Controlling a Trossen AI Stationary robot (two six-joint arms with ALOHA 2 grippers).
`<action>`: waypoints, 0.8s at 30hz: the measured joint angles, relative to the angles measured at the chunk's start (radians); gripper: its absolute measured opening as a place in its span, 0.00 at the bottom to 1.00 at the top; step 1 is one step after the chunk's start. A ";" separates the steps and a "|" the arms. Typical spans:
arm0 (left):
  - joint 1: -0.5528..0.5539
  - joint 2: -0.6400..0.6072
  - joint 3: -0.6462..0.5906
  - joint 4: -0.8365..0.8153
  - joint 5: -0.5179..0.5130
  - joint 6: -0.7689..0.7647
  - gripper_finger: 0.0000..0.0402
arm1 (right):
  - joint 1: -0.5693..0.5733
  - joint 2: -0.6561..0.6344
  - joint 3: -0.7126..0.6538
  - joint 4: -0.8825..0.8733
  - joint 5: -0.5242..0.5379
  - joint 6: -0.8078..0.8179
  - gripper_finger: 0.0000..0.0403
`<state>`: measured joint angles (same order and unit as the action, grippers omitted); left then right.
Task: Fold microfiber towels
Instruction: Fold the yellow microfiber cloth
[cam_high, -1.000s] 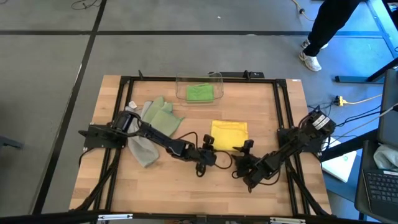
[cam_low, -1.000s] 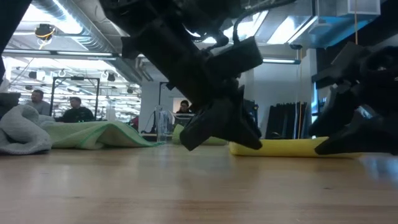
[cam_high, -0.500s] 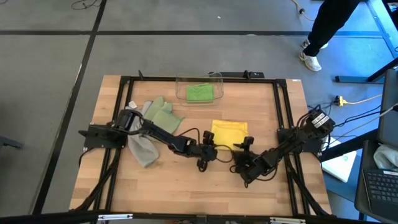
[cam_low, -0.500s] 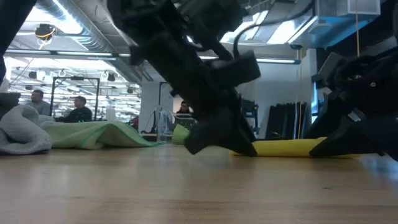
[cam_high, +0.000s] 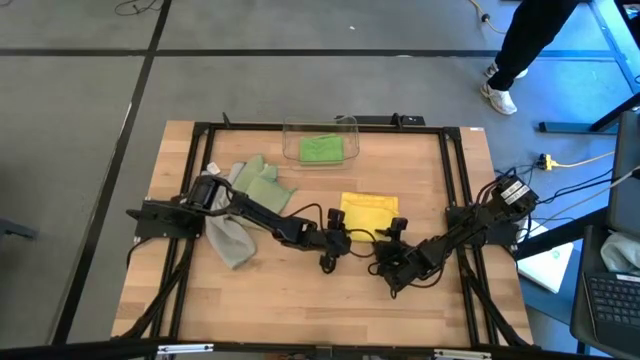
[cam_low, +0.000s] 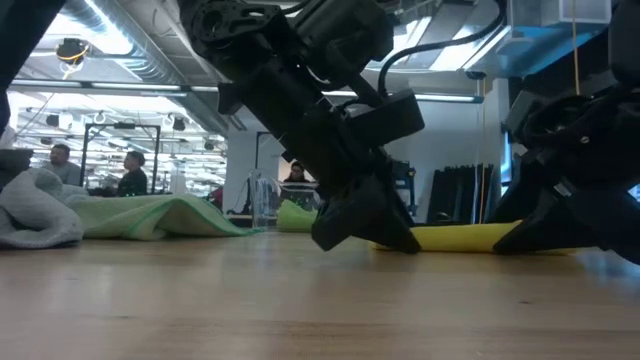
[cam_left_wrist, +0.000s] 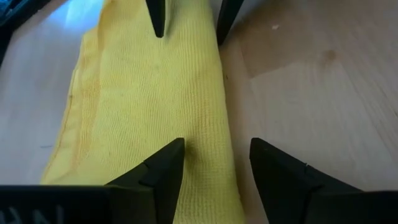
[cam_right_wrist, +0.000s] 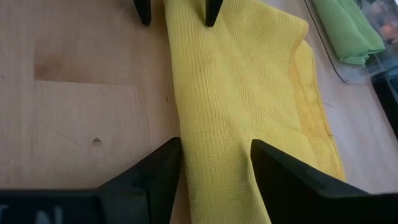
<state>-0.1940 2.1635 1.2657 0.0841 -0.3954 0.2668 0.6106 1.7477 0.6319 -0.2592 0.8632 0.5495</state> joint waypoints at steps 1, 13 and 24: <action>0.001 0.000 0.000 -0.002 0.001 -0.011 0.45 | 0.000 0.000 0.000 0.000 -0.001 0.000 0.49; 0.014 0.001 -0.001 -0.016 0.018 -0.084 0.45 | 0.000 0.000 0.000 -0.013 -0.040 0.003 0.35; -0.002 0.002 -0.002 -0.009 -0.034 -0.083 0.44 | 0.000 0.000 0.000 -0.012 -0.046 0.001 0.30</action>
<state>-0.1959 2.1651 1.2637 0.0753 -0.4290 0.1839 0.6102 1.7476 0.6315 -0.2714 0.8177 0.5503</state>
